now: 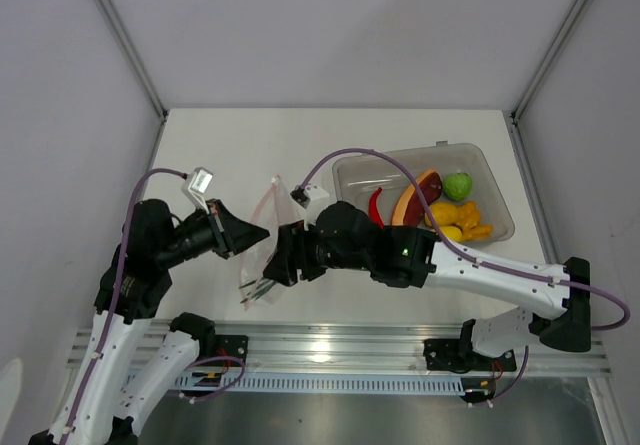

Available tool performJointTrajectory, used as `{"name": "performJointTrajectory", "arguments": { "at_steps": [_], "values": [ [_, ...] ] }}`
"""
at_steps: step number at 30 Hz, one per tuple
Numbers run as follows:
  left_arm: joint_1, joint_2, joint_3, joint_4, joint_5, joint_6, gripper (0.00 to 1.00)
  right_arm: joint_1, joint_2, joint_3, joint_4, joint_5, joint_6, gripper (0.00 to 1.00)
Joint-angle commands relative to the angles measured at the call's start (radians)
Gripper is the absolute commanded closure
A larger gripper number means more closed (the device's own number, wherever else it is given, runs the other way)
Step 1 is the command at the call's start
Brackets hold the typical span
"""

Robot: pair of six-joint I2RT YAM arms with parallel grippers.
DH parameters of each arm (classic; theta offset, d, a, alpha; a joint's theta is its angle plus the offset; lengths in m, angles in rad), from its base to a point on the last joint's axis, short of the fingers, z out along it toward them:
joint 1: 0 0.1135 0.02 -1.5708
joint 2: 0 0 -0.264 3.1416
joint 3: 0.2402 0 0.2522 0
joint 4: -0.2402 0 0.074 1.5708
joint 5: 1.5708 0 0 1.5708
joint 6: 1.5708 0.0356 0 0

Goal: Place the food in the zip-top bag and seal the zipper
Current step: Adjust the zipper food storage bag at the center of the board.

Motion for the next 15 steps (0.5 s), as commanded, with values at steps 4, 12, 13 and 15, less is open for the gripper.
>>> {"name": "performJointTrajectory", "arguments": {
  "at_steps": [4,12,13,15],
  "values": [
    [-0.006,-0.007,-0.01,0.021,0.01,0.01,0.99,0.025,-0.026,0.03,0.06,0.0,0.006,0.35],
    [-0.006,-0.01,-0.005,0.023,0.014,0.006,1.0,0.011,-0.011,0.004,0.066,0.014,0.029,0.39],
    [-0.006,-0.013,0.003,0.02,0.016,0.006,0.99,0.01,-0.006,0.0,0.073,0.014,0.032,0.41],
    [-0.006,-0.015,0.009,0.003,0.013,0.014,0.99,0.007,0.009,-0.002,0.089,0.012,0.039,0.47]
  ]
}}
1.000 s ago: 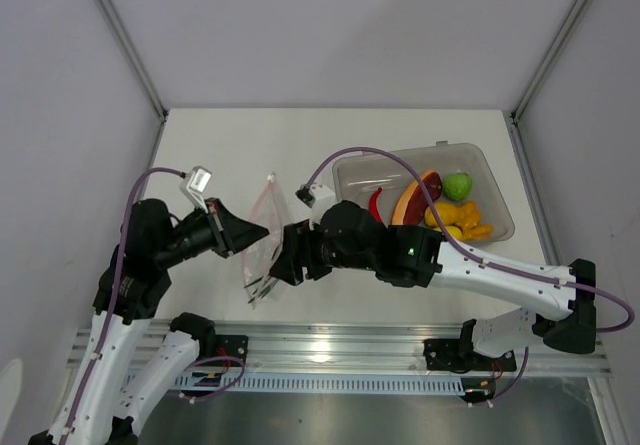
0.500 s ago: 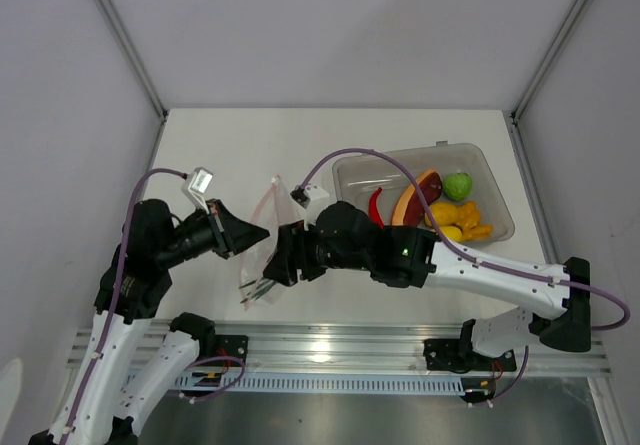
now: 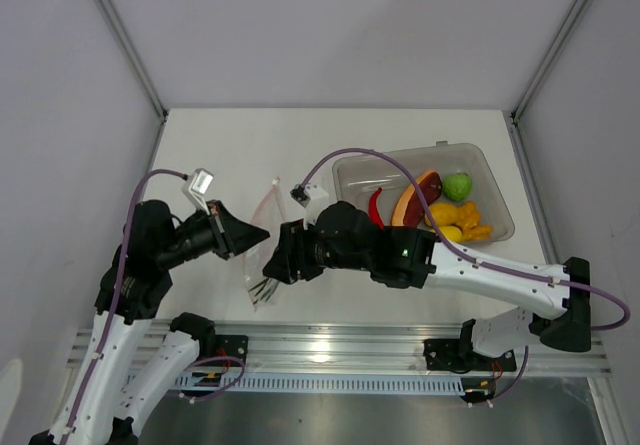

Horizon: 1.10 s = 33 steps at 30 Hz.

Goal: Place the food in the zip-top bag and seal the zipper
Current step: Adjust the zipper food storage bag at the center of the board.

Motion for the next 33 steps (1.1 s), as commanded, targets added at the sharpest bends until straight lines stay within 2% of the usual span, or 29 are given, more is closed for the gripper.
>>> {"name": "performJointTrajectory", "arguments": {
  "at_steps": [1,2,3,4,5,6,7,11,16,19,23,28,33],
  "values": [
    [-0.006,-0.017,0.025,-0.001,0.013,0.015,0.99,-0.007,0.019,0.002,0.054,0.014,0.018,0.49],
    [-0.006,-0.019,0.028,-0.006,0.011,0.017,0.99,-0.008,0.03,0.004,0.057,0.013,0.019,0.52],
    [-0.006,-0.02,0.031,-0.012,0.011,0.02,1.0,-0.013,0.035,0.005,0.057,0.011,0.02,0.64],
    [-0.006,-0.025,0.036,-0.018,0.013,0.023,0.99,-0.017,0.039,0.007,0.054,0.011,0.021,0.71],
    [-0.006,-0.029,0.039,-0.024,0.017,0.028,0.99,-0.024,0.042,0.007,0.053,0.005,0.021,0.88],
    [-0.006,-0.031,0.046,-0.041,0.023,0.029,0.99,-0.04,0.042,0.007,0.043,0.001,0.027,0.97],
    [-0.006,-0.035,0.052,-0.051,0.03,0.032,1.0,-0.05,0.039,0.005,0.04,-0.002,0.032,1.0],
    [-0.006,-0.09,0.102,-0.092,0.071,0.023,0.99,-0.08,-0.002,-0.019,0.052,-0.077,0.047,1.0],
    [-0.006,-0.134,0.161,-0.152,-0.037,0.031,0.99,-0.109,-0.076,-0.058,0.147,-0.211,0.076,1.0],
    [-0.006,-0.138,0.12,-0.15,-0.105,0.02,0.99,-0.148,-0.079,-0.099,0.169,-0.242,0.101,1.0],
    [-0.006,-0.074,0.05,-0.149,-0.075,0.032,0.99,-0.195,-0.05,-0.19,0.22,-0.314,0.151,1.0],
    [-0.006,-0.054,-0.012,-0.153,-0.104,0.055,1.0,-0.195,-0.018,-0.173,0.2,-0.308,0.125,1.0],
    [-0.006,-0.104,0.132,-0.222,-0.194,0.08,0.99,-0.194,-0.03,-0.102,0.089,-0.28,0.04,1.0]
  ]
}}
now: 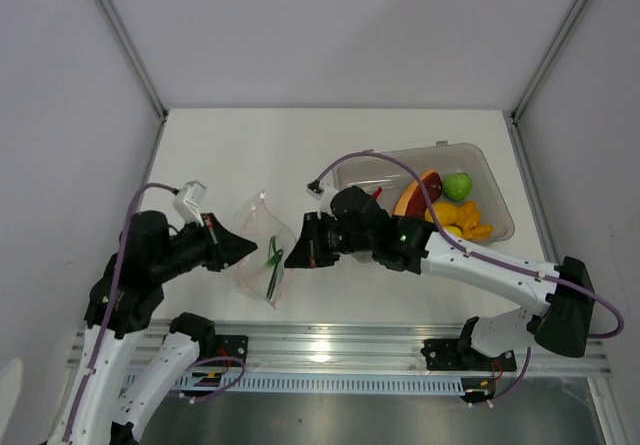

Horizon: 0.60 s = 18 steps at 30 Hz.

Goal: Place the food in the zip-top bag and seal the zipper
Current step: Adjust the zipper food storage bag at the center of the board, then pick up the fake vegetable from the bin.

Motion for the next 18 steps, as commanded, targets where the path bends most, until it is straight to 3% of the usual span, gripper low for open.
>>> {"name": "performJointTrajectory", "arguments": {
  "at_steps": [1,4,10,13,15,16,18],
  "values": [
    [-0.005,-0.064,0.142,-0.016,-0.082,0.044,0.99,0.002,-0.034,0.087,-0.046,0.011,-0.076,1.0],
    [-0.005,-0.081,0.159,-0.025,-0.105,0.049,0.99,-0.012,-0.052,0.082,-0.078,0.027,-0.102,0.99],
    [-0.005,-0.058,0.043,0.025,-0.038,0.029,1.0,-0.021,-0.058,0.058,-0.129,0.073,-0.134,0.8],
    [-0.005,-0.049,0.032,0.047,-0.041,0.03,0.99,-0.019,-0.07,0.061,-0.136,0.064,-0.153,0.67],
    [-0.005,-0.04,0.03,0.044,-0.062,0.038,0.99,-0.019,-0.099,0.068,-0.149,0.073,-0.174,0.48],
    [-0.005,-0.04,0.03,0.044,-0.068,0.04,0.99,-0.019,-0.1,0.073,-0.149,0.073,-0.182,0.48],
    [-0.005,-0.037,0.023,0.045,-0.079,0.043,0.99,-0.036,-0.144,0.09,-0.197,0.106,-0.217,0.36]
  ]
}}
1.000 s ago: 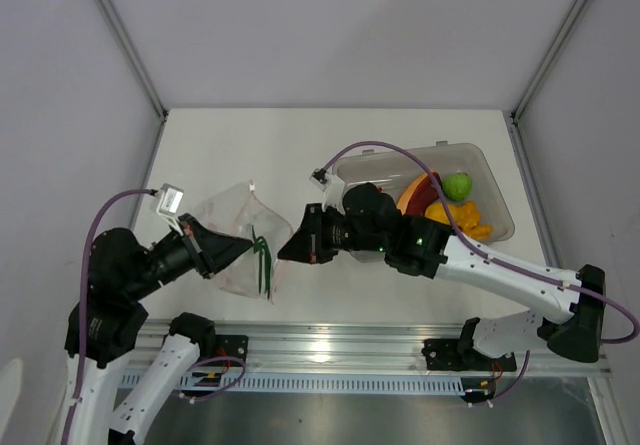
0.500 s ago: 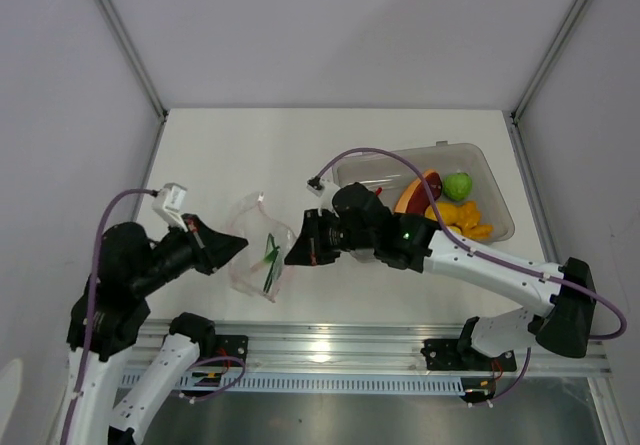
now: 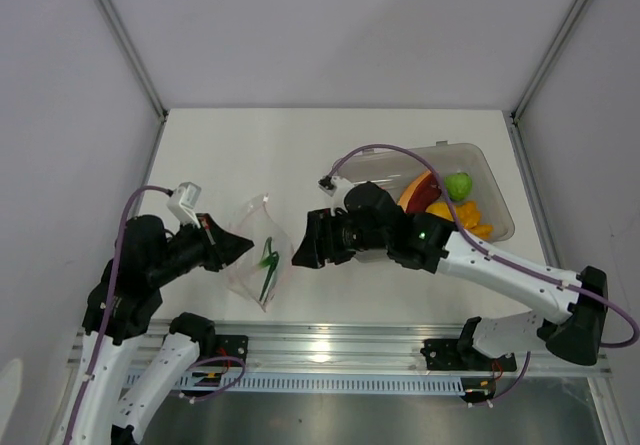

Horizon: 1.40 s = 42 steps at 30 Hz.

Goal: Place the food in the zip-top bag and seal the zipper
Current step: Pick up the fake vegetable from the bin.

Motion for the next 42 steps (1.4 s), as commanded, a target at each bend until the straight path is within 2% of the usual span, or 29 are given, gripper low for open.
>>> {"name": "performJointTrajectory", "arguments": {
  "at_steps": [1,2,4,7,9,12,13,17,25,32,42],
  "values": [
    [-0.005,-0.003,-0.004,0.046,-0.024,0.021,0.99,-0.03,-0.1,0.054,-0.068,0.081,-0.075,0.33],
    [-0.005,-0.003,-0.017,0.049,-0.027,0.021,0.99,-0.073,-0.146,0.053,-0.102,0.093,-0.082,0.26],
    [-0.005,-0.003,-0.024,0.061,-0.023,0.018,0.99,-0.142,-0.197,0.036,-0.122,0.087,-0.085,0.19],
    [-0.005,-0.002,-0.039,0.077,-0.012,0.018,0.99,-0.317,-0.275,-0.006,-0.147,0.049,-0.094,0.12],
    [-0.005,0.001,-0.039,0.08,-0.004,0.018,0.99,-0.444,-0.294,-0.038,-0.16,0.029,-0.103,0.1],
    [-0.005,0.0,-0.045,0.084,0.002,0.019,1.0,-0.544,-0.263,-0.079,-0.177,0.014,-0.132,0.07],
    [-0.005,-0.002,-0.048,0.084,0.003,0.019,0.99,-0.582,-0.25,-0.088,-0.191,0.058,-0.144,0.06],
    [-0.005,-0.006,-0.06,0.094,0.014,0.016,0.99,-0.596,-0.138,-0.108,-0.222,0.253,-0.155,0.02],
    [-0.005,-0.012,-0.105,0.133,0.055,0.004,1.0,-0.596,0.079,-0.119,-0.177,0.38,-0.099,0.01],
    [-0.005,-0.022,-0.129,0.147,0.071,0.004,0.99,-0.586,0.249,-0.09,-0.21,0.512,-0.086,0.01],
    [-0.005,-0.026,-0.157,0.178,0.108,-0.013,0.99,-0.581,0.367,-0.087,-0.165,0.569,-0.092,0.01]
  ]
}}
